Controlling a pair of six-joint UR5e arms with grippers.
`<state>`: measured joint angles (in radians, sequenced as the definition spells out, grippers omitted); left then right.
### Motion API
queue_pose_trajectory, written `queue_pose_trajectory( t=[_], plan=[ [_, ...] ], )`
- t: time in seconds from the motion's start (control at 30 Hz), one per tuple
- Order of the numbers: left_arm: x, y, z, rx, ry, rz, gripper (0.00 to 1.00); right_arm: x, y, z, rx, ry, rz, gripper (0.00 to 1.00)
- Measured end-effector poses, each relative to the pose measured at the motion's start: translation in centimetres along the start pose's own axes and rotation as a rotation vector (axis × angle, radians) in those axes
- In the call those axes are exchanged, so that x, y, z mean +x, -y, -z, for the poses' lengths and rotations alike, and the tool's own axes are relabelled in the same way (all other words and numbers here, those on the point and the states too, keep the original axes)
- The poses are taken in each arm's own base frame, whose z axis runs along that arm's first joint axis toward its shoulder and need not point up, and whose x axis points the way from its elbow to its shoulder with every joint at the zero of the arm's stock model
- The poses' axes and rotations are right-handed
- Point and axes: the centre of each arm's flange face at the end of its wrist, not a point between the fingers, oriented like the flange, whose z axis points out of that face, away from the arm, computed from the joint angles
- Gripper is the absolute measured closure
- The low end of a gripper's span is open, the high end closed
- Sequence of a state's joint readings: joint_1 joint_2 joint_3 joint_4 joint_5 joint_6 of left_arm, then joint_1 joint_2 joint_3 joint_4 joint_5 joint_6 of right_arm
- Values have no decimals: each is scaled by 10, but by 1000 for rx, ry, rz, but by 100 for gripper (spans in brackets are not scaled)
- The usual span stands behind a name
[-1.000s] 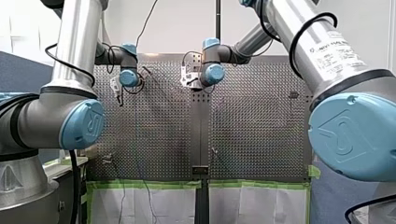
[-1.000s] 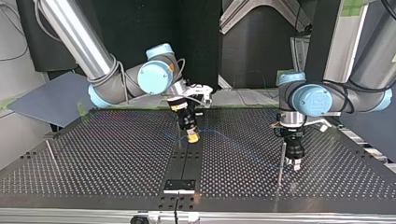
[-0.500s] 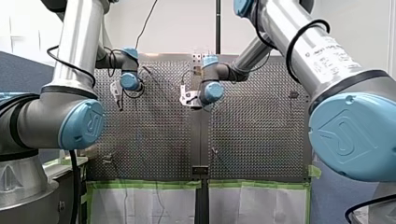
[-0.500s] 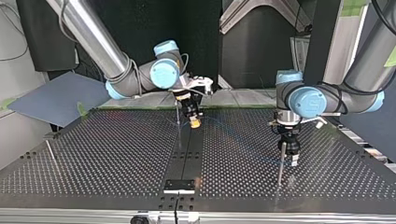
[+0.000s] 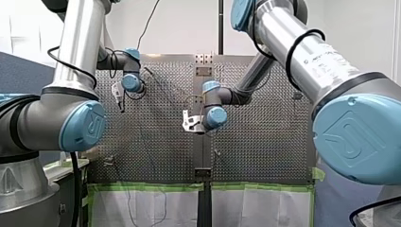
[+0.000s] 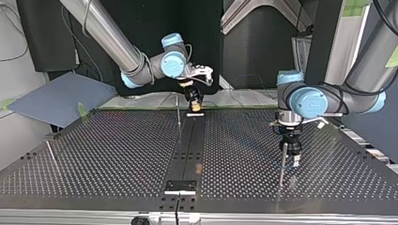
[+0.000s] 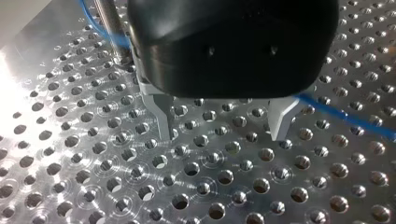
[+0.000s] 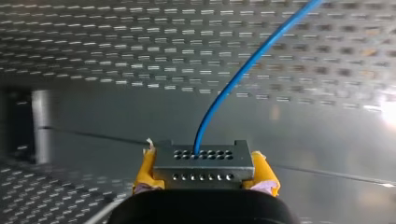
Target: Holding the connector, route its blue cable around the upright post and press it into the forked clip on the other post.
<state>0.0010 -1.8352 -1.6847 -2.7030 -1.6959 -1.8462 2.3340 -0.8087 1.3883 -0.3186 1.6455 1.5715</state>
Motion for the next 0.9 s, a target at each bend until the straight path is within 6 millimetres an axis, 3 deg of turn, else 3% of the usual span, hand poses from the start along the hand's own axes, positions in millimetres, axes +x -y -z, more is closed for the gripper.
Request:
queue_pose_trajectory(
  t=[0.23,0.57,0.9],
  plan=[
    [0,1,1,1,-1,-2,0,-61,3,4,-38,62,8,100],
    [1,1,1,-2,-3,-4,0,-140,-14,14,-109,136,19,100],
    [1,2,2,-8,-8,-12,0,-204,-33,20,-200,188,26,100]
  ],
)
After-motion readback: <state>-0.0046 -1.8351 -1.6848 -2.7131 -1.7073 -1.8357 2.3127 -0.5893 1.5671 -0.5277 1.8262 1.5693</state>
